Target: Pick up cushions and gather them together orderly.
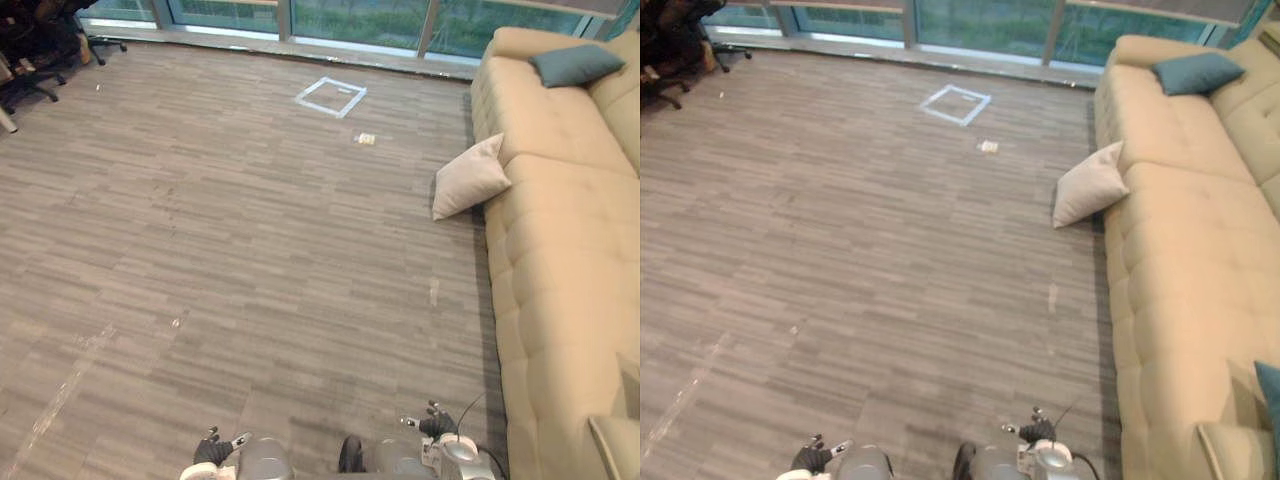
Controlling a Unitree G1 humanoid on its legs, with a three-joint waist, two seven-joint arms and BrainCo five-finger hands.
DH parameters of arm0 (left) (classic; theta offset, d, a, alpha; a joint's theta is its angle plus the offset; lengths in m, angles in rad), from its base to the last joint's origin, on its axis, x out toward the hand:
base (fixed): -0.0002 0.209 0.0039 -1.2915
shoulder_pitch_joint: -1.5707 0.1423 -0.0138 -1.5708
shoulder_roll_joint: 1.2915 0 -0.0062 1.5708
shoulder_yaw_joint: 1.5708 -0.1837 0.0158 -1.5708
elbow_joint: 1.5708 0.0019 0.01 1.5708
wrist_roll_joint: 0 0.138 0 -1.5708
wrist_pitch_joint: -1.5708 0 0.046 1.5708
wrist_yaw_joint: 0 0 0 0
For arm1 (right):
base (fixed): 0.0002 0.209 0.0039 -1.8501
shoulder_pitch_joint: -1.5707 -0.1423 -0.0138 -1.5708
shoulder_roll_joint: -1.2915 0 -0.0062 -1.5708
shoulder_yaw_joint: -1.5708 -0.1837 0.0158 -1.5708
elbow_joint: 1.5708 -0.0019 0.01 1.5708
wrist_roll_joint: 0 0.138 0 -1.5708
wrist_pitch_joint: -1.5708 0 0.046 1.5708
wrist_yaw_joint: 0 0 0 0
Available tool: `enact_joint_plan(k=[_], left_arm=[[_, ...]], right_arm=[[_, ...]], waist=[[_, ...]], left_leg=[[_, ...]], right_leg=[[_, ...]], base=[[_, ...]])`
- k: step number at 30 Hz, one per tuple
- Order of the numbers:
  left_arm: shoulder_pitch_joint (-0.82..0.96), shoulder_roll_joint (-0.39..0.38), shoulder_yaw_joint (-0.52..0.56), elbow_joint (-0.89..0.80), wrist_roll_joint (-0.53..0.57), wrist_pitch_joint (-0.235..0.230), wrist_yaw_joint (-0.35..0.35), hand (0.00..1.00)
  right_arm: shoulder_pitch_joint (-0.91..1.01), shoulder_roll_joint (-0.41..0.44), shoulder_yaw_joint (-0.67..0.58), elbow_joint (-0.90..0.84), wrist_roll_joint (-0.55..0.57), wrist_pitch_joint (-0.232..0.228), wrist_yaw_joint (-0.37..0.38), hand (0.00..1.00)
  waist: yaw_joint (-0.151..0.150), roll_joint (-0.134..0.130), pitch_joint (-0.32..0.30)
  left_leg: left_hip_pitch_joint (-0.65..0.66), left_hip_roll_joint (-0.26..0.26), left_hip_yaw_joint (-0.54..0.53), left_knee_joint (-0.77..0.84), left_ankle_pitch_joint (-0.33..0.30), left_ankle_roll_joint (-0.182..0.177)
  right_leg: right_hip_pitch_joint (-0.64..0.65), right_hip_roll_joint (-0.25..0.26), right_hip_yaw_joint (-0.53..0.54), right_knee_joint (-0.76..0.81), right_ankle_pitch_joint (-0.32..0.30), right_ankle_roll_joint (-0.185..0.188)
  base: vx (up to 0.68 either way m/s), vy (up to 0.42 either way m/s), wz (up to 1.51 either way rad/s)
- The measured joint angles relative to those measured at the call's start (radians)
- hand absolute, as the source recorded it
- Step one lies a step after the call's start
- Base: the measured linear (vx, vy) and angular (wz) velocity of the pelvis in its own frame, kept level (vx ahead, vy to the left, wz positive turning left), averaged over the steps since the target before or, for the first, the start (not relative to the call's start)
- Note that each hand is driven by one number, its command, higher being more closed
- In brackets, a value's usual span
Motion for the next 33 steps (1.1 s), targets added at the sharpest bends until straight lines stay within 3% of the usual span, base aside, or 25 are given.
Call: enact_joint_plan(k=[2,4,5,6,7,8,9,11,12,14,16,18,19,20,22,23,24,25,26,27,28,29,30,32,33], left_arm=[[-0.007,-0.005,-0.002,-0.010,0.000,-0.001,0.002,0.00],[-0.003,-0.014,-0.005,-0.008,-0.002,-0.001,0.005,0.00],[0.004,-0.024,-0.011,-0.002,-0.009,-0.002,0.007,0.00],[0.004,-0.023,-0.013,-0.002,-0.009,0.000,0.008,0.00],[0.013,-0.001,-0.010,0.001,-0.009,0.000,0.008,0.00],[0.011,0.008,-0.008,0.006,-0.009,0.001,0.008,0.00],[0.011,0.015,-0.007,0.010,-0.009,0.000,0.009,0.00],[0.009,0.034,-0.013,0.043,-0.008,0.009,0.011,0.00],[0.011,0.033,-0.014,0.042,-0.008,0.013,0.015,0.00],[0.021,0.024,-0.017,0.042,-0.008,0.014,0.018,0.00],[0.021,0.023,-0.039,0.042,-0.009,0.014,0.019,0.00],[0.006,0.021,-0.053,0.042,-0.009,0.014,0.020,0.00],[0.001,0.018,-0.053,0.042,-0.008,0.014,0.020,0.00],[-0.004,0.013,-0.059,0.042,-0.008,0.015,0.021,0.00],[-0.007,0.016,-0.071,0.043,-0.006,0.015,0.021,0.00],[0.000,0.025,-0.071,0.043,0.002,0.015,0.020,0.00],[-0.002,0.027,-0.069,0.046,0.004,0.016,0.019,0.00],[-0.013,0.010,-0.065,0.045,0.013,0.018,0.020,0.00],[-0.019,-0.020,-0.068,0.048,0.022,0.016,0.019,0.00],[-0.022,-0.028,-0.067,0.047,0.023,0.016,0.019,0.00],[-0.021,-0.042,-0.048,0.046,0.022,0.016,0.013,0.00],[-0.021,-0.035,-0.045,0.044,0.022,0.017,0.010,0.00],[-0.022,-0.028,-0.044,0.043,0.022,0.018,0.009,0.00],[-0.021,0.007,-0.046,0.031,0.021,0.016,0.009,0.00],[-0.021,0.009,-0.045,0.022,0.021,0.015,0.009,0.00]], right_arm=[[0.002,0.000,0.000,0.000,0.000,0.000,-0.005,0.00],[0.012,-0.004,0.002,0.001,-0.001,-0.001,-0.009,0.00],[0.017,-0.010,0.006,0.005,-0.004,-0.001,-0.010,0.00],[0.017,-0.009,0.008,0.006,-0.004,-0.001,-0.010,0.00],[0.029,0.014,0.012,0.007,-0.005,-0.002,-0.011,0.00],[0.032,0.031,0.014,0.004,-0.009,-0.009,-0.010,0.00],[0.034,0.038,0.018,0.002,-0.010,-0.010,-0.008,0.00],[0.031,0.037,0.031,0.000,-0.011,-0.013,-0.006,0.00],[0.029,0.033,0.031,-0.003,-0.010,-0.014,-0.005,0.00],[0.028,0.017,0.042,-0.005,-0.011,-0.016,-0.004,0.00],[0.023,0.006,0.051,-0.025,-0.012,-0.026,-0.002,0.00],[-0.005,-0.005,0.053,-0.039,-0.013,-0.024,0.001,0.00],[-0.009,-0.007,0.053,-0.044,-0.014,-0.025,0.002,0.00],[-0.025,-0.012,0.052,-0.044,-0.014,-0.025,0.004,0.00],[-0.029,-0.011,0.051,-0.045,-0.014,-0.025,0.005,0.00],[-0.019,-0.009,0.051,-0.044,-0.013,-0.024,0.006,0.00],[-0.013,-0.011,0.045,-0.046,-0.011,-0.025,0.010,0.00],[-0.021,-0.024,0.023,-0.050,-0.012,-0.025,0.012,0.00],[-0.020,-0.044,0.022,-0.050,-0.013,-0.024,0.013,0.00],[-0.022,-0.045,0.022,-0.049,-0.013,-0.022,0.013,0.00],[-0.025,-0.042,0.029,-0.046,-0.013,-0.016,0.014,0.00],[-0.025,-0.040,0.030,-0.035,-0.012,-0.008,0.012,0.00],[-0.025,-0.038,0.030,-0.029,-0.011,-0.003,0.012,0.00],[-0.017,-0.011,0.031,0.000,-0.011,0.008,0.008,0.00],[-0.016,-0.010,0.031,0.000,-0.011,0.009,0.007,0.00]], waist=[[0.017,-0.008,0.012],[0.025,0.009,0.014],[0.040,0.022,0.011],[0.044,0.013,0.008],[0.045,-0.024,-0.012],[0.039,-0.049,-0.028],[0.041,-0.059,-0.033],[0.035,-0.091,-0.020],[0.033,-0.082,-0.014],[0.028,-0.064,-0.016],[0.015,-0.042,-0.023],[-0.011,-0.023,-0.016],[-0.015,-0.017,-0.012],[-0.023,-0.005,-0.005],[-0.027,-0.007,-0.005],[-0.028,-0.026,-0.015],[-0.031,-0.032,-0.017],[-0.035,-0.001,-0.019],[-0.035,0.057,-0.039],[-0.034,0.071,-0.035],[-0.031,0.096,-0.026],[-0.026,0.094,-0.015],[-0.025,0.084,-0.009],[-0.016,0.020,0.012],[-0.014,0.015,0.013]], left_leg=[[-0.075,-0.087,-0.061,-0.341,0.057,-0.012],[-0.085,-0.118,-0.117,-0.581,0.150,-0.054],[-0.099,-0.109,-0.127,-0.575,0.254,-0.050],[-0.100,-0.111,-0.126,-0.550,0.282,-0.038],[-0.120,-0.132,-0.111,-0.464,0.272,-0.011],[-0.134,-0.147,-0.099,-0.396,0.219,0.051],[-0.126,-0.151,-0.087,-0.388,0.197,0.059],[0.004,-0.205,-0.035,-0.387,0.088,0.081],[0.078,-0.217,-0.025,-0.395,0.049,0.084],[0.185,-0.218,-0.011,-0.431,0.008,0.087],[0.317,-0.215,0.006,-0.531,-0.004,0.087],[0.430,-0.207,0.036,-0.623,-0.005,0.078],[0.449,-0.204,0.036,-0.640,-0.006,0.076],[0.490,-0.198,0.037,-0.673,-0.010,0.053],[0.539,-0.204,0.027,-0.690,-0.030,0.014],[0.584,-0.226,0.004,-0.669,-0.051,-0.021],[0.596,-0.231,-0.019,-0.637,-0.061,-0.033],[0.581,-0.196,-0.056,-0.512,-0.062,-0.035],[0.477,-0.121,-0.101,-0.257,-0.006,-0.068],[0.443,-0.102,-0.111,-0.177,0.039,-0.066],[0.347,-0.033,-0.120,0.069,0.177,-0.084],[0.272,0.029,-0.087,0.270,0.137,-0.078],[0.253,0.038,-0.076,0.308,0.117,-0.069],[0.129,0.030,-0.017,0.283,0.036,-0.029],[0.106,0.023,-0.017,0.250,0.027,-0.029]], right_leg=[[0.065,-0.032,0.050,-0.047,-0.030,0.044],[0.119,-0.041,0.092,-0.078,-0.066,0.071],[0.159,-0.043,0.130,-0.081,-0.116,0.095],[0.165,-0.054,0.140,-0.072,-0.133,0.095],[0.156,-0.092,0.164,-0.004,-0.171,0.078],[0.080,-0.124,0.179,0.170,-0.177,0.084],[0.038,-0.142,0.184,0.263,-0.173,0.102],[-0.155,-0.252,0.204,0.773,-0.023,0.221],[-0.193,-0.288,0.165,0.895,-0.018,0.188],[-0.232,-0.316,0.088,0.974,-0.044,0.126],[-0.341,-0.306,-0.033,0.931,-0.098,0.123],[-0.445,-0.290,-0.235,0.659,-0.114,0.123],[-0.459,-0.273,-0.269,0.585,-0.101,0.122],[-0.495,-0.213,-0.319,0.373,-0.031,0.115],[-0.511,-0.138,-0.303,0.161,0.079,0.106],[-0.511,-0.117,-0.252,0.134,0.112,0.071],[-0.517,-0.117,-0.197,0.159,0.183,-0.031],[-0.526,-0.112,-0.182,0.275,0.152,-0.084],[-0.502,-0.090,-0.215,0.318,0.080,-0.078],[-0.487,-0.078,-0.217,0.322,0.058,-0.078],[-0.423,-0.035,-0.205,0.310,0.015,-0.081],[-0.336,0.004,-0.183,0.277,-0.018,-0.080],[-0.302,0.009,-0.175,0.266,-0.029,-0.080],[-0.134,0.023,-0.100,0.151,-0.046,-0.059],[-0.115,0.024,-0.087,0.133,-0.043,-0.054]], base=[[0.53,0.134,-0.71],[0.54,0.287,-0.71],[0.67,0.406,-0.83],[0.60,0.342,-0.76],[0.64,0.300,-0.57],[0.64,0.290,-0.53],[0.63,0.303,-0.42],[0.74,0.338,-0.29],[0.60,0.246,-0.25],[0.45,0.156,-0.31],[0.67,0.169,-0.22],[0.62,0.080,-0.11],[0.68,0.041,-0.13],[0.54,0.029,-0.03],[0.73,-0.016,0.08],[0.77,-0.050,0.26],[0.83,-0.108,0.34],[0.78,-0.164,0.38],[0.95,-0.194,0.25],[0.91,-0.190,0.00],[0.74,-0.143,-0.38],[0.71,-0.134,-0.46],[0.65,-0.125,-0.54],[0.65,-0.130,-0.59],[0.63,-0.092,-0.78]])
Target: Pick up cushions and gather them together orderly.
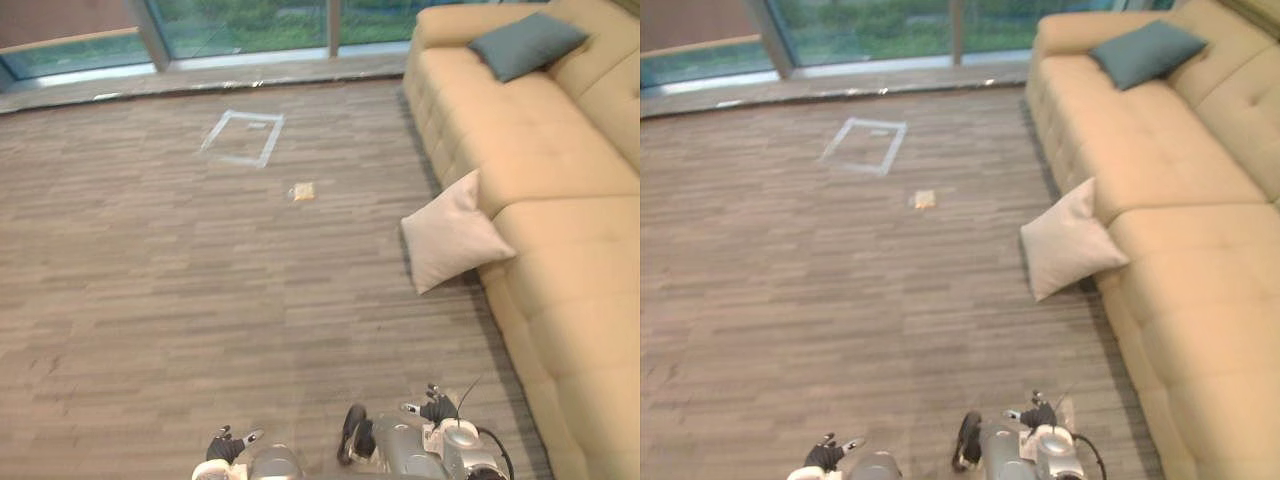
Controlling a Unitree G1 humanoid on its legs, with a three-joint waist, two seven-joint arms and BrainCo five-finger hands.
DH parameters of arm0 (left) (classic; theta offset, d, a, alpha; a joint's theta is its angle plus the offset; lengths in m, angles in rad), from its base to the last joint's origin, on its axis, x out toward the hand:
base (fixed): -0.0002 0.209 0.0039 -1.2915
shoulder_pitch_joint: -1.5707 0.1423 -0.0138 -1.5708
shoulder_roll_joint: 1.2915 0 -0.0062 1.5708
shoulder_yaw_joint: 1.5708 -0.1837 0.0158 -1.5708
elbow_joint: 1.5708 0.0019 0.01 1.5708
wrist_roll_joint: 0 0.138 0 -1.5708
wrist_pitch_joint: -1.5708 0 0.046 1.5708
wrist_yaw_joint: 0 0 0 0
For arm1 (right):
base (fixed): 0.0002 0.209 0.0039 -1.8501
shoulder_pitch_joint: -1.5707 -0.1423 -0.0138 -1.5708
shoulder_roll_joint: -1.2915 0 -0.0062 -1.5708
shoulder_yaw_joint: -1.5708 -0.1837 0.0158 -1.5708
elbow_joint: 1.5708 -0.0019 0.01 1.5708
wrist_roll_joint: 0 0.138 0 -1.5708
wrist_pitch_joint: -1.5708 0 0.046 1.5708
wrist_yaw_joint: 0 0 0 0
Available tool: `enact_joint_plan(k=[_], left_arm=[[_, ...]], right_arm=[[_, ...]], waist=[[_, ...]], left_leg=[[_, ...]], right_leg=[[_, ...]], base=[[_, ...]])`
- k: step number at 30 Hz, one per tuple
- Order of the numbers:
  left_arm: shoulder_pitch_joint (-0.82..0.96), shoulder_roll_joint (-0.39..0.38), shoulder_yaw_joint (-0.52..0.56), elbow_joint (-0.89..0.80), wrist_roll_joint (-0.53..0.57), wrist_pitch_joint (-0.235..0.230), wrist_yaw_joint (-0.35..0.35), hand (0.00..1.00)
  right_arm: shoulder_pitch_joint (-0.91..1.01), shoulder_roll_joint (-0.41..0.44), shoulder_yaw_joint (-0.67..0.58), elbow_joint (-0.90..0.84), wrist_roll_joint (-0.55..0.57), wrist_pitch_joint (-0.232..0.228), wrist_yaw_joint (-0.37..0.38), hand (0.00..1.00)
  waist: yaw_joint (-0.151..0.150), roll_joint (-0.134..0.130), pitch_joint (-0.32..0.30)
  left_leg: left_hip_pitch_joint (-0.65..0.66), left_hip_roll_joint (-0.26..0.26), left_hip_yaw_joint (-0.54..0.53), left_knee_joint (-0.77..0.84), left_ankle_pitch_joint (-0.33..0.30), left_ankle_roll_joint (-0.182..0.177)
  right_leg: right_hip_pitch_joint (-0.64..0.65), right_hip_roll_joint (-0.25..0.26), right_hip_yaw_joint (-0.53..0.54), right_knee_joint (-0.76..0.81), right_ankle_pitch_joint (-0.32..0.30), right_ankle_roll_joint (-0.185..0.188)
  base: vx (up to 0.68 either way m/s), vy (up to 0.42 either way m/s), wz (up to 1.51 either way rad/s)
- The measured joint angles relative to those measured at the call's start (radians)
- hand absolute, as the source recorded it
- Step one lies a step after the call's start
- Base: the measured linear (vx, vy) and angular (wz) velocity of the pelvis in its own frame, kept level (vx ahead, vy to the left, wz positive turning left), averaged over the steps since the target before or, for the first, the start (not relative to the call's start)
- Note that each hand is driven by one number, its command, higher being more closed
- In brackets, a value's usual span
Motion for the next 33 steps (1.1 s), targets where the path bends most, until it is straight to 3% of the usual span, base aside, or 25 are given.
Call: enact_joint_plan(k=[2,3,5,7,8,9,10,11,12,13,14,15,16,18,21,22,24,25,26,27,28,30,31,33], left_arm=[[0.000,-0.003,0.008,-0.009,-0.002,-0.017,0.003,0.00],[-0.002,-0.004,0.010,-0.009,-0.002,-0.017,0.003,0.00],[-0.006,-0.023,0.020,-0.008,-0.003,-0.017,0.005,0.00],[-0.004,-0.031,0.024,-0.005,-0.010,-0.017,0.008,0.00],[0.000,-0.032,0.026,-0.005,-0.019,-0.017,0.008,0.00],[0.017,-0.019,0.036,-0.012,-0.020,-0.017,0.007,0.00],[0.023,-0.015,0.039,-0.014,-0.021,-0.017,0.008,0.00],[0.021,-0.016,0.063,-0.007,-0.023,-0.013,0.009,0.00],[0.021,-0.009,0.066,0.005,-0.026,-0.010,0.014,0.00],[0.025,-0.006,0.066,0.006,-0.029,-0.009,0.017,0.00],[0.022,-0.002,0.066,0.011,-0.030,0.001,0.020,0.00],[0.023,-0.003,0.065,0.011,-0.030,0.007,0.021,0.00],[0.027,-0.005,0.059,0.012,-0.030,0.007,0.021,0.00],[0.021,0.000,0.054,0.010,-0.029,0.005,0.021,0.00],[0.018,-0.007,0.049,0.009,-0.029,0.005,0.017,0.00],[0.014,-0.008,0.035,0.013,-0.028,0.006,0.016,0.00],[0.018,-0.010,0.030,0.019,-0.019,0.006,0.013,0.00],[0.024,-0.003,0.033,0.019,-0.017,0.006,0.012,0.00],[0.016,-0.017,0.038,0.030,-0.014,0.010,0.012,0.00],[0.016,-0.034,0.038,0.021,-0.005,0.009,0.008,0.00],[0.017,-0.044,0.054,-0.001,0.017,0.003,-0.003,0.00],[0.012,-0.073,0.086,-0.019,0.020,0.004,-0.008,0.00],[0.017,-0.083,0.109,-0.029,0.019,0.004,-0.008,0.00],[0.027,-0.081,0.115,-0.047,0.017,0.003,-0.007,0.00]], right_arm=[[-0.003,0.000,-0.001,0.000,0.000,0.000,-0.006,0.00],[-0.004,0.001,-0.001,0.000,0.001,0.000,-0.007,0.00],[0.006,0.000,-0.001,-0.001,0.000,-0.001,-0.012,0.00],[0.017,-0.008,0.000,0.000,0.000,-0.001,-0.017,0.00],[0.024,-0.002,0.000,0.000,0.000,-0.001,-0.019,0.00],[0.033,0.013,-0.001,-0.001,-0.001,-0.001,-0.023,0.00],[0.049,0.020,-0.004,-0.003,-0.001,-0.001,-0.024,0.00],[0.054,0.033,-0.009,-0.008,-0.002,-0.005,-0.022,0.00],[0.054,0.044,-0.015,-0.011,-0.002,-0.006,-0.022,0.00],[0.052,0.043,-0.025,-0.011,-0.002,-0.006,-0.021,0.00],[0.054,0.042,-0.039,-0.022,-0.002,-0.006,-0.016,0.00],[0.054,0.042,-0.042,-0.032,-0.002,-0.008,-0.015,0.00],[0.056,0.039,-0.039,-0.048,-0.003,-0.011,-0.014,0.00],[0.061,0.037,-0.030,-0.066,-0.003,-0.014,-0.014,0.00],[0.054,0.029,-0.031,-0.080,-0.002,-0.022,-0.013,0.00],[0.044,0.026,-0.036,-0.084,-0.002,-0.022,-0.012,0.00],[0.037,0.021,-0.037,-0.088,-0.001,-0.022,-0.012,0.00],[0.054,0.031,-0.039,-0.092,-0.001,-0.022,-0.012,0.00],[0.057,0.030,-0.056,-0.102,0.003,-0.022,-0.010,0.00],[0.057,0.024,-0.062,-0.111,-0.001,-0.021,-0.011,0.00],[0.079,0.027,-0.080,-0.130,-0.001,-0.022,-0.011,0.00],[0.098,0.021,-0.078,-0.157,-0.002,-0.014,-0.011,0.00],[0.103,0.017,-0.075,-0.159,-0.002,-0.006,-0.014,0.00],[0.111,0.018,-0.070,-0.153,0.000,0.003,-0.016,0.00]], waist=[[0.018,-0.004,0.010],[0.020,-0.002,0.011],[0.037,0.010,0.024],[0.046,0.020,0.021],[0.059,0.010,0.016],[0.064,-0.022,-0.007],[0.060,-0.041,-0.018],[0.069,-0.057,-0.026],[0.063,-0.071,-0.027],[0.063,-0.077,-0.026],[0.062,-0.072,-0.019],[0.058,-0.073,-0.019],[0.046,-0.056,-0.015],[0.034,-0.053,-0.017],[0.028,-0.036,-0.025],[0.020,-0.027,-0.022],[0.007,-0.020,-0.017],[0.006,-0.040,-0.028],[0.008,-0.021,-0.030],[0.010,0.005,-0.034],[-0.006,0.004,-0.053],[-0.003,0.040,-0.052],[0.002,0.041,-0.052],[0.011,0.031,-0.048]], left_leg=[[-0.119,-0.065,-0.040,-0.325,-0.021,0.001],[-0.127,-0.078,-0.055,-0.376,-0.020,0.001],[-0.159,-0.154,-0.202,-0.760,0.087,-0.027],[-0.168,-0.153,-0.228,-0.868,0.166,-0.043],[-0.171,-0.156,-0.226,-0.825,0.228,-0.026],[-0.191,-0.188,-0.219,-0.739,0.234,0.006],[-0.198,-0.198,-0.207,-0.707,0.225,0.022],[-0.201,-0.206,-0.178,-0.650,0.187,0.059],[-0.177,-0.208,-0.137,-0.612,0.148,0.081],[-0.156,-0.210,-0.118,-0.597,0.114,0.090],[-0.096,-0.220,-0.096,-0.586,0.049,0.109],[-0.058,-0.221,-0.085,-0.590,0.026,0.114],[0.012,-0.218,-0.083,-0.606,-0.005,0.117],[0.118,-0.210,-0.055,-0.682,-0.009,0.114],[0.221,-0.194,-0.028,-0.791,-0.007,0.110],[0.246,-0.183,-0.025,-0.818,-0.007,0.110],[0.297,-0.169,-0.017,-0.837,-0.017,0.080],[0.334,-0.187,-0.023,-0.835,-0.045,0.034],[0.368,-0.177,-0.030,-0.824,-0.068,0.003],[0.368,-0.150,-0.031,-0.796,-0.069,-0.002],[0.318,-0.143,-0.051,-0.662,-0.052,-0.026],[0.183,-0.065,-0.095,-0.321,0.034,-0.048],[0.119,-0.022,-0.109,-0.154,0.031,-0.053],[0.064,0.006,-0.098,-0.074,-0.001,-0.045]], right_leg=[[0.081,0.010,0.084,-0.069,-0.005,0.030],[0.092,0.010,0.096,-0.075,-0.007,0.034],[0.175,0.006,0.174,-0.134,-0.038,0.068],[0.212,0.005,0.218,-0.133,-0.086,0.094],[0.220,-0.013,0.243,-0.107,-0.121,0.109],[0.215,-0.056,0.273,-0.054,-0.175,0.130],[0.200,-0.074,0.283,-0.015,-0.193,0.151],[0.137,-0.102,0.292,0.152,-0.208,0.176],[0.050,-0.143,0.290,0.365,-0.175,0.213],[0.003,-0.165,0.289,0.476,-0.132,0.227],[-0.070,-0.212,0.266,0.666,-0.082,0.219],[-0.091,-0.234,0.241,0.730,-0.084,0.207],[-0.118,-0.254,0.182,0.774,-0.097,0.187],[-0.165,-0.264,0.097,0.717,-0.122,0.184],[-0.274,-0.226,0.016,0.439,-0.116,0.191],[-0.308,-0.194,0.006,0.336,-0.082,0.181],[-0.318,-0.133,0.008,0.146,0.055,0.153],[-0.300,-0.128,0.023,0.054,0.235,0.098],[-0.299,-0.125,0.012,0.115,0.181,0.054],[-0.299,-0.118,0.006,0.150,0.165,0.047],[-0.285,-0.126,-0.004,0.163,0.086,0.065],[-0.221,-0.100,-0.010,0.165,0.033,0.053],[-0.176,-0.075,0.008,0.158,0.002,0.050],[-0.108,-0.055,0.038,0.144,-0.032,0.052]], base=[[0.48,0.009,-0.97],[0.47,0.114,-0.97],[0.50,0.196,-0.88],[0.37,0.249,-0.76],[0.47,0.329,-0.85],[0.43,0.270,-0.64],[0.59,0.301,-0.74],[0.72,0.353,-0.67],[0.60,0.292,-0.69],[0.56,0.312,-0.64],[0.42,0.215,-0.57],[0.60,0.295,-0.52],[0.57,0.228,-0.28],[0.43,0.122,-0.18],[0.45,0.037,-0.18],[0.52,-0.034,-0.05],[0.60,-0.088,0.00],[0.68,-0.133,0.01],[0.57,-0.117,-0.05],[0.39,-0.109,0.17],[0.34,-0.177,0.27],[0.50,-0.206,0.12],[0.40,-0.096,-0.26],[0.37,-0.078,-0.55]])
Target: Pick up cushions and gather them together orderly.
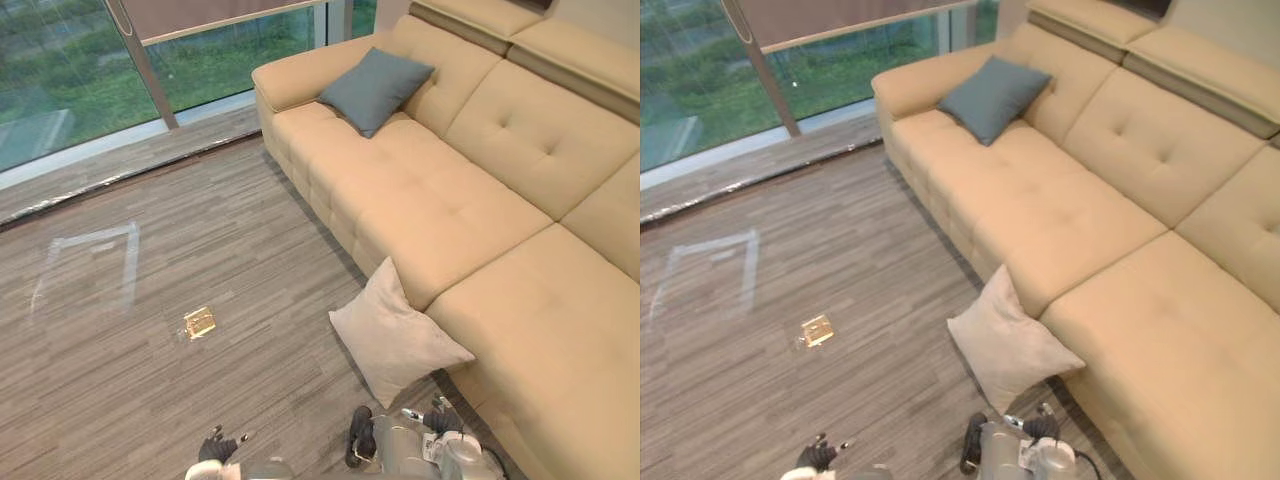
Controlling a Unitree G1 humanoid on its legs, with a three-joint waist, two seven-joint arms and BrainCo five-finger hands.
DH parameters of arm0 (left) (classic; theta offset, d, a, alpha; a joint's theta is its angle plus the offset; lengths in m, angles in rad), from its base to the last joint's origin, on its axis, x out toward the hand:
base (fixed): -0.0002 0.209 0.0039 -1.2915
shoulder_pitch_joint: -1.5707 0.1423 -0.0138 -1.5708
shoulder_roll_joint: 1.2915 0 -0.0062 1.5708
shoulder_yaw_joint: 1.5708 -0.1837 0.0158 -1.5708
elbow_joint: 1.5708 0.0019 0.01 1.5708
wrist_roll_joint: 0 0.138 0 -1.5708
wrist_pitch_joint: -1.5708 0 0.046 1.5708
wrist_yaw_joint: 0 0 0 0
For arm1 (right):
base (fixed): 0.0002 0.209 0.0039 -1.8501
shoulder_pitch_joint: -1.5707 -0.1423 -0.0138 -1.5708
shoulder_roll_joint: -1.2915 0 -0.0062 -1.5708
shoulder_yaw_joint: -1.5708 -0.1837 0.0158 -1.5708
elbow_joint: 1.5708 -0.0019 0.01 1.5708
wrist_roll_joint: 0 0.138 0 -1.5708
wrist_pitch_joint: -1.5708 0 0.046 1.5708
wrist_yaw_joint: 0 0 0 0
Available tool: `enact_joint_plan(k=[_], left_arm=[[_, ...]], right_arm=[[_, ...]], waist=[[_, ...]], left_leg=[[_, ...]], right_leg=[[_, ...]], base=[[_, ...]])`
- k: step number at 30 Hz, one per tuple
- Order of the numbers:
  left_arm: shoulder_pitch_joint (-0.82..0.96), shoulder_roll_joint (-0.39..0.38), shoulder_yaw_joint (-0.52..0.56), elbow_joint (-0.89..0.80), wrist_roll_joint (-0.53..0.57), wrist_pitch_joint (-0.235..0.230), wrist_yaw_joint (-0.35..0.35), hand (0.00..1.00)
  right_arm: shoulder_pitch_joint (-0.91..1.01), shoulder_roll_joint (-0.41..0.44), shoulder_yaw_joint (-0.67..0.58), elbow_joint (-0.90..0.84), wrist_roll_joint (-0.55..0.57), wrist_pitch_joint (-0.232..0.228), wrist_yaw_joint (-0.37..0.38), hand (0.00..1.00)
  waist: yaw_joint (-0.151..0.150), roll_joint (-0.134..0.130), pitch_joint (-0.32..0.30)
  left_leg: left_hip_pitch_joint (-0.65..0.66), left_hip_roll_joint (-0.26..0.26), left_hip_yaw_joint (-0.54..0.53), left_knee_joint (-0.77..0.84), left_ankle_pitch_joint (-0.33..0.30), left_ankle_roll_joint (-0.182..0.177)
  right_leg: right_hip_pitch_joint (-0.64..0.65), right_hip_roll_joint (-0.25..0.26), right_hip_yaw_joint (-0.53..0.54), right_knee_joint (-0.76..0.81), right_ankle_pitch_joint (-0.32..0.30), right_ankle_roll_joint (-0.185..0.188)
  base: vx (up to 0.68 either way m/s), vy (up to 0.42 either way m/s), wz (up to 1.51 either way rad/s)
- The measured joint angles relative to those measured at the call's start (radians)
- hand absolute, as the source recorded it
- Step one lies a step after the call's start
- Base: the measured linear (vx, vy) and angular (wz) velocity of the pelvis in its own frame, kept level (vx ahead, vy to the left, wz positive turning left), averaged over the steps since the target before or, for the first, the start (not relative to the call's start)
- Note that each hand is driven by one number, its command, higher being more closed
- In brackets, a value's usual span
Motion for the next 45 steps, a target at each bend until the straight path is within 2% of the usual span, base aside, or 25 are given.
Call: enact_joint_plan(k=[2,4,6,8,9,10,13,14,16,18,19,20,22,23,26,30,32,33,35,37,39,40,41,43,45], left_arm=[[0.008,0.000,0.004,-0.015,-0.010,-0.001,0.001,0.00],[0.011,-0.002,0.009,-0.027,-0.020,-0.007,0.003,0.00],[0.011,-0.008,0.030,-0.027,-0.039,-0.018,0.008,0.00],[0.011,-0.010,0.039,-0.026,-0.051,-0.019,0.015,0.00],[0.012,-0.013,0.038,-0.018,-0.058,-0.019,0.020,0.00],[0.013,-0.002,0.050,0.000,-0.060,-0.018,0.022,0.00],[0.025,0.031,0.064,0.015,-0.059,-0.019,0.022,0.00],[0.020,0.037,0.065,0.029,-0.059,-0.019,0.022,0.00],[0.017,0.035,0.065,0.041,-0.058,-0.018,0.023,0.00],[0.014,0.035,0.064,0.052,-0.057,-0.017,0.023,0.00],[0.016,0.033,0.057,0.054,-0.057,-0.016,0.023,0.00],[0.015,0.032,0.040,0.062,-0.057,-0.016,0.023,0.00],[0.017,0.033,0.018,0.072,-0.057,-0.014,0.022,0.00],[0.011,0.035,-0.005,0.085,-0.056,-0.014,0.021,0.00],[-0.012,0.033,-0.071,0.110,-0.054,-0.012,0.007,0.00],[-0.006,0.031,-0.095,0.110,-0.036,-0.016,0.000,0.00],[-0.010,0.039,-0.102,0.109,-0.035,-0.018,-0.004,0.00],[-0.019,0.051,-0.100,0.104,-0.035,-0.018,-0.005,0.00],[-0.018,0.054,-0.089,0.087,-0.037,-0.019,-0.003,0.00],[-0.017,0.038,-0.076,0.086,-0.037,-0.018,0.001,0.00],[-0.012,0.029,-0.071,0.078,-0.038,-0.018,0.002,0.00],[-0.007,0.024,-0.070,0.069,-0.039,-0.018,0.002,0.00],[-0.003,0.031,-0.067,0.066,-0.038,-0.019,0.003,0.00],[0.001,0.043,-0.059,0.068,-0.038,-0.018,0.004,0.00],[0.001,0.042,-0.050,0.065,-0.038,-0.018,0.006,0.00]], right_arm=[[0.005,0.006,-0.001,0.008,0.001,0.006,0.000,0.00],[0.009,0.012,-0.003,0.009,0.002,0.006,-0.004,0.00],[0.009,0.016,-0.001,0.014,0.002,0.008,-0.011,0.00],[0.007,0.015,0.001,0.034,0.002,0.008,-0.014,0.00],[0.009,0.011,0.006,0.034,0.001,0.008,-0.014,0.00],[0.014,0.020,0.022,0.040,0.001,0.009,-0.015,0.00],[0.031,0.054,0.041,0.040,0.000,0.011,-0.013,0.00],[0.030,0.066,0.041,0.038,0.000,0.011,-0.011,0.00],[0.028,0.065,0.041,0.033,-0.002,0.011,-0.008,0.00],[0.023,0.060,0.041,0.027,-0.003,0.010,-0.005,0.00],[0.021,0.058,0.042,0.027,-0.005,0.008,-0.004,0.00],[0.019,0.053,0.043,0.027,-0.006,0.004,-0.002,0.00],[0.011,0.046,0.054,0.034,-0.013,0.001,0.001,0.00],[0.000,0.030,0.078,0.049,-0.034,0.001,0.003,0.00],[-0.029,-0.016,0.086,0.098,-0.041,-0.002,0.002,0.00],[-0.024,-0.055,0.084,0.130,-0.040,0.000,0.000,0.00],[-0.021,-0.055,0.079,0.135,-0.039,0.001,-0.006,0.00],[-0.021,-0.047,0.080,0.135,-0.039,0.000,-0.009,0.00],[-0.022,-0.040,0.080,0.133,-0.038,0.002,-0.010,0.00],[-0.022,-0.037,0.066,0.114,-0.037,0.003,-0.017,0.00],[-0.021,-0.034,0.062,0.106,-0.036,0.002,-0.026,0.00],[-0.014,-0.031,0.060,0.104,-0.036,0.001,-0.030,0.00],[-0.002,-0.022,0.059,0.093,-0.037,0.002,-0.030,0.00],[0.018,-0.004,0.056,0.062,-0.037,-0.004,-0.030,0.00],[0.024,0.004,0.047,0.066,-0.036,-0.002,-0.030,0.00]], waist=[[0.017,-0.014,-0.002],[0.029,-0.024,-0.002],[0.043,-0.038,-0.007],[0.047,-0.042,-0.010],[0.047,-0.036,-0.014],[0.052,-0.047,-0.027],[0.054,-0.104,-0.082],[0.054,-0.109,-0.085],[0.054,-0.103,-0.085],[0.053,-0.093,-0.083],[0.053,-0.088,-0.086],[0.052,-0.075,-0.088],[0.051,-0.062,-0.093],[0.049,-0.047,-0.097],[0.029,-0.005,-0.102],[0.034,0.008,-0.097],[0.034,-0.004,-0.089],[0.039,-0.018,-0.075],[0.063,-0.042,-0.059],[0.074,-0.024,-0.044],[0.073,-0.012,-0.035],[0.076,0.002,-0.034],[0.084,-0.004,-0.048],[0.082,-0.031,-0.052],[0.083,-0.041,-0.061]], left_leg=[[-0.046,-0.011,0.005,-0.105,-0.037,0.019],[-0.083,-0.052,-0.046,-0.289,-0.049,0.030],[-0.133,-0.133,-0.220,-0.471,-0.044,0.021],[-0.134,-0.178,-0.331,-0.559,-0.014,0.013],[-0.126,-0.176,-0.344,-0.590,0.011,0.026],[-0.107,-0.172,-0.290,-0.558,0.052,0.019],[-0.101,-0.182,-0.171,-0.544,0.013,0.054],[-0.076,-0.180,-0.118,-0.550,0.006,0.067],[-0.033,-0.177,-0.050,-0.588,0.003,0.077],[0.025,-0.173,0.029,-0.635,0.006,0.091],[0.056,-0.173,0.073,-0.662,0.010,0.098],[0.092,-0.171,0.132,-0.702,0.011,0.100],[0.135,-0.173,0.190,-0.744,0.014,0.095],[0.154,-0.176,0.209,-0.763,0.023,0.087],[0.155,-0.172,0.194,-0.838,0.086,0.082],[0.159,-0.150,0.150,-0.837,0.112,0.082],[0.133,-0.126,0.142,-0.766,0.112,0.081],[0.091,-0.111,0.124,-0.659,0.112,0.081],[0.028,-0.105,0.054,-0.547,0.088,0.079],[0.009,-0.116,-0.079,-0.557,0.027,0.063],[-0.009,-0.131,-0.156,-0.637,0.025,0.061],[-0.009,-0.135,-0.173,-0.675,0.041,0.040],[-0.006,-0.140,-0.149,-0.689,0.029,0.053],[-0.001,-0.169,-0.131,-0.719,0.038,0.066],[0.017,-0.196,-0.118,-0.759,0.056,0.076]], right_leg=[[0.044,0.007,0.055,-0.020,-0.013,0.014],[0.059,0.008,0.119,-0.034,-0.024,0.034],[0.066,0.005,0.217,-0.032,-0.040,0.061],[0.060,0.001,0.277,-0.011,-0.062,0.095],[0.059,0.009,0.309,0.003,-0.077,0.111],[0.059,0.006,0.381,0.026,-0.099,0.141],[0.045,-0.035,0.448,-0.006,-0.076,0.177],[0.050,-0.048,0.459,-0.039,-0.036,0.201],[0.049,-0.067,0.439,-0.055,0.001,0.215],[0.036,-0.094,0.344,-0.039,0.021,0.204],[0.024,-0.131,0.235,-0.003,0.016,0.195],[0.028,-0.203,0.035,0.035,0.011,0.164],[0.053,-0.268,-0.186,0.028,0.016,0.142],[0.058,-0.263,-0.255,-0.019,0.018,0.160],[0.054,-0.205,-0.248,-0.094,0.060,0.141],[0.082,-0.141,-0.187,-0.187,0.098,0.130],[0.119,-0.110,-0.175,-0.268,0.136,0.123],[0.135,-0.102,-0.159,-0.309,0.156,0.120],[0.130,-0.100,-0.116,-0.327,0.168,0.114],[0.129,-0.084,-0.076,-0.334,0.167,0.107],[0.125,-0.076,-0.041,-0.324,0.163,0.128],[0.115,-0.062,-0.021,-0.313,0.163,0.143],[0.116,-0.066,0.006,-0.331,0.179,0.162],[0.104,-0.095,0.021,-0.330,0.192,0.172],[0.096,-0.118,0.034,-0.328,0.193,0.180]], base=[[0.36,-0.019,-0.94],[0.27,0.081,-0.98],[0.36,0.229,-1.07],[0.26,0.263,-1.08],[0.34,0.444,-1.49],[0.29,0.394,-1.32],[0.27,0.364,-1.14],[0.23,0.336,-1.07],[0.11,0.247,-1.04],[0.08,0.193,-1.06],[0.01,0.069,-1.07],[0.01,0.058,-1.08],[0.05,0.000,-1.10],[0.11,-0.062,-1.08],[0.06,-0.090,-0.40],[0.01,-0.111,-0.30],[-0.06,-0.123,-0.32],[-0.08,-0.082,-0.29],[-0.08,0.012,-0.51],[-0.06,0.108,-0.65],[-0.07,0.196,-0.66],[-0.04,0.208,-0.68],[0.02,0.160,-0.50],[0.08,0.139,-0.16],[0.08,0.120,-0.09]])
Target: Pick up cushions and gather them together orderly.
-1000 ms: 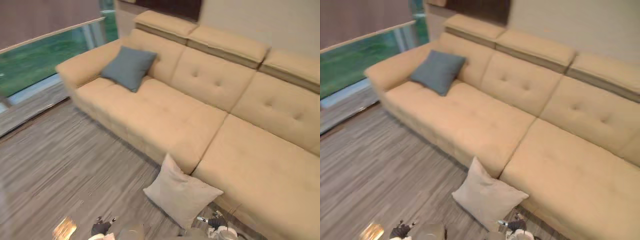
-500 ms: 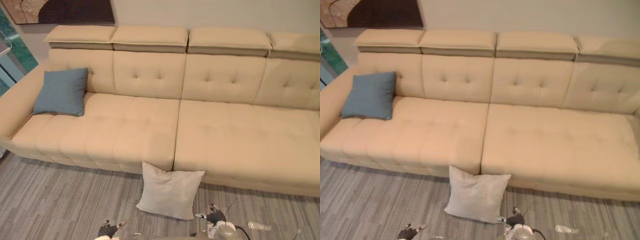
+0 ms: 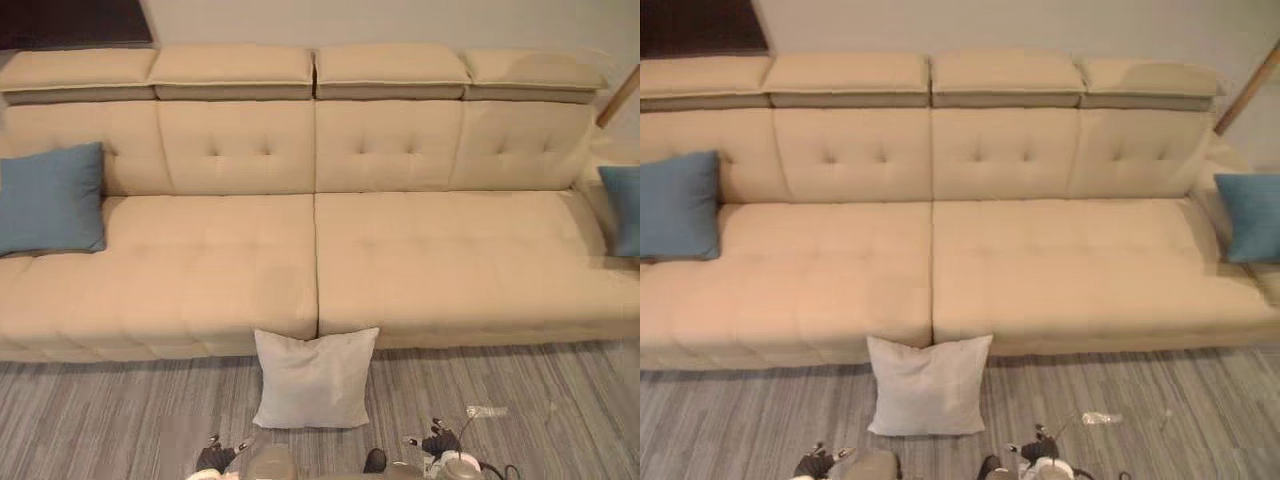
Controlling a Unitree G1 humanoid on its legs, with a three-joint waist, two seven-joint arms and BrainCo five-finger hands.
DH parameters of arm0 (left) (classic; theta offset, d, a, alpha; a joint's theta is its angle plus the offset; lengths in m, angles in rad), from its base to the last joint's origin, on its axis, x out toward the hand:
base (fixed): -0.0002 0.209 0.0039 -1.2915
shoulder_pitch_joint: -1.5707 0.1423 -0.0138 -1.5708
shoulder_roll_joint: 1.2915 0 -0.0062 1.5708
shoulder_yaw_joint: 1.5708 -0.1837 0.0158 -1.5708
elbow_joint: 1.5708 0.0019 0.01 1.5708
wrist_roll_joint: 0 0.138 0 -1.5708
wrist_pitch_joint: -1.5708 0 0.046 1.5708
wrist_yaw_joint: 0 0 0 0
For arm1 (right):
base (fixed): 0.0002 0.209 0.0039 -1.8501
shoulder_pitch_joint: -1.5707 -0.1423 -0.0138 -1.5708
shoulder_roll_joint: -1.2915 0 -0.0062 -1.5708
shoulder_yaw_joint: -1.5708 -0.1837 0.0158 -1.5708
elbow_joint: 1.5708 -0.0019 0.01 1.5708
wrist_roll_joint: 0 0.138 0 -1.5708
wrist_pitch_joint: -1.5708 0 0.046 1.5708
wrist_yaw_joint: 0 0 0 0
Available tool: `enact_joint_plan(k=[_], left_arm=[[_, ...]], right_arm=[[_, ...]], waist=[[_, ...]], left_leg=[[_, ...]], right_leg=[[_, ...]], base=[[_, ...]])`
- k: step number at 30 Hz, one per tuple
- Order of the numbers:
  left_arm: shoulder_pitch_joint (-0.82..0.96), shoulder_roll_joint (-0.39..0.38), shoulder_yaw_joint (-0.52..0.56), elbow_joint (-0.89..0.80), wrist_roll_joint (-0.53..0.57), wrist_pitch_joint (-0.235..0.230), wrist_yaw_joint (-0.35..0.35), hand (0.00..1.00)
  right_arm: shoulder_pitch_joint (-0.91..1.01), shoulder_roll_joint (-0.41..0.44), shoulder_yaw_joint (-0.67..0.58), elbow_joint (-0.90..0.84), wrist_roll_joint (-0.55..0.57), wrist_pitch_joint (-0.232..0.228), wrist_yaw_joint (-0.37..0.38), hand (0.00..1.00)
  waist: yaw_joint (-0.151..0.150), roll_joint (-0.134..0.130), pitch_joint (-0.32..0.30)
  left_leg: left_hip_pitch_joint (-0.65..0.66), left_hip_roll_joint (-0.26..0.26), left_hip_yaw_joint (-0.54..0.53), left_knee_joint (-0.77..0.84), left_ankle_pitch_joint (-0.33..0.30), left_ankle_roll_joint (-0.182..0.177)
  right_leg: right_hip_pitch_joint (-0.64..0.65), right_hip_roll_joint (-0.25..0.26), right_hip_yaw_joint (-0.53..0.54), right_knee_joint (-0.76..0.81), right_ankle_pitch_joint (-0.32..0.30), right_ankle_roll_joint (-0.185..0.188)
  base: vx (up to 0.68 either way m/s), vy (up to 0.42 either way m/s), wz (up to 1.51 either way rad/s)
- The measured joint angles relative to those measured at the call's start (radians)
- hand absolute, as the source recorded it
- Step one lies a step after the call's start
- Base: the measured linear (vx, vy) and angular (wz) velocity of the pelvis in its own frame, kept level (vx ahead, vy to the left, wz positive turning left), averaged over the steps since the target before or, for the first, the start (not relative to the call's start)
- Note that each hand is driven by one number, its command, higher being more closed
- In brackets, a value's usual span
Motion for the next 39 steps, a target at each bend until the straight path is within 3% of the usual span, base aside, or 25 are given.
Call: enact_joint_plan(k=[2,7,10,11,12,15,18,23,29,34,39], left_arm=[[0.004,-0.002,-0.002,0.002,0.000,0.000,0.001,0.00],[-0.003,-0.005,-0.012,0.001,0.000,0.001,0.002,0.00],[-0.051,-0.002,-0.011,-0.032,-0.021,0.000,0.011,0.00],[-0.080,-0.003,-0.011,-0.049,-0.029,-0.002,0.018,0.00],[-0.149,-0.013,-0.011,-0.086,-0.087,-0.009,0.043,0.00],[-0.216,-0.035,-0.012,-0.119,-0.144,-0.023,0.066,0.00],[-0.302,-0.041,-0.008,-0.172,-0.192,-0.029,0.090,0.00],[-0.459,-0.037,0.089,-0.234,-0.265,-0.060,0.156,0.00],[-0.608,0.067,0.168,-0.294,-0.318,-0.063,0.197,0.00],[-0.735,0.174,0.163,-0.330,-0.335,-0.067,0.205,0.00],[-0.868,0.224,0.102,-0.335,-0.347,-0.080,0.204,0.00]], right_arm=[[0.002,-0.001,0.000,0.001,0.000,0.001,0.000,0.00],[-0.011,-0.001,0.002,0.001,0.000,0.001,-0.008,0.00],[-0.073,-0.002,0.020,0.000,0.012,0.000,-0.022,0.00],[-0.099,-0.004,0.027,-0.002,0.020,-0.002,-0.025,0.00],[-0.164,-0.006,0.031,-0.024,0.060,-0.004,-0.043,0.00],[-0.237,-0.020,0.031,-0.078,0.097,-0.019,-0.059,0.00],[-0.315,-0.064,0.030,-0.138,0.127,-0.042,-0.087,0.00],[-0.452,-0.115,0.012,-0.161,0.164,-0.046,-0.137,0.00],[-0.645,-0.157,-0.020,-0.197,0.210,-0.046,-0.153,0.00],[-0.817,-0.218,-0.058,-0.197,0.252,-0.047,-0.153,0.00],[-0.975,-0.230,-0.053,-0.198,0.288,-0.055,-0.134,0.00]], waist=[[0.000,-0.004,-0.005],[0.005,0.006,-0.002],[0.012,-0.006,0.049],[0.013,-0.009,0.074],[0.016,-0.011,0.129],[0.023,-0.012,0.182],[0.023,-0.029,0.248],[0.014,-0.035,0.332],[0.010,-0.051,0.367],[0.004,-0.053,0.384],[-0.011,-0.052,0.396]], left_leg=[[0.035,-0.020,0.019,-0.045,0.016,0.016],[0.046,-0.034,0.016,-0.050,0.018,0.016],[-0.019,-0.034,-0.012,0.020,0.017,0.015],[-0.060,-0.033,-0.016,0.061,0.016,0.013],[-0.182,-0.022,-0.039,0.183,0.003,0.003],[-0.298,-0.002,-0.053,0.316,-0.044,-0.004],[-0.462,0.009,-0.084,0.495,-0.101,-0.009],[-0.742,0.025,-0.124,0.726,-0.177,-0.017],[-1.084,0.040,-0.152,0.904,-0.185,-0.025],[-1.306,0.042,-0.158,1.008,-0.170,-0.037],[-1.465,0.038,-0.160,1.082,-0.168,-0.037]], right_leg=[[0.002,-0.020,0.011,0.007,-0.003,0.015],[-0.003,-0.028,-0.003,0.025,-0.026,0.024],[-0.084,-0.059,-0.023,0.174,-0.099,0.018],[-0.120,-0.068,-0.035,0.225,-0.111,0.014],[-0.217,-0.083,-0.052,0.334,-0.134,-0.002],[-0.319,-0.089,-0.055,0.461,-0.181,-0.010],[-0.467,-0.112,-0.054,0.647,-0.257,-0.025],[-0.722,-0.134,-0.051,0.887,-0.365,-0.052],[-1.068,-0.145,-0.031,1.077,-0.388,-0.070],[-1.299,-0.151,-0.002,1.181,-0.377,-0.092],[-1.464,-0.165,0.016,1.255,-0.367,-0.110]], base=[[0.15,0.099,-0.10],[0.15,0.029,0.02],[0.03,-0.062,0.33],[-0.14,-0.093,0.47],[-0.16,-0.095,0.43],[-0.13,-0.062,0.19],[-0.21,-0.055,0.18],[-0.24,-0.045,0.15],[-0.23,-0.047,-0.06],[-0.11,-0.014,-0.08],[-0.06,0.033,-0.02]])
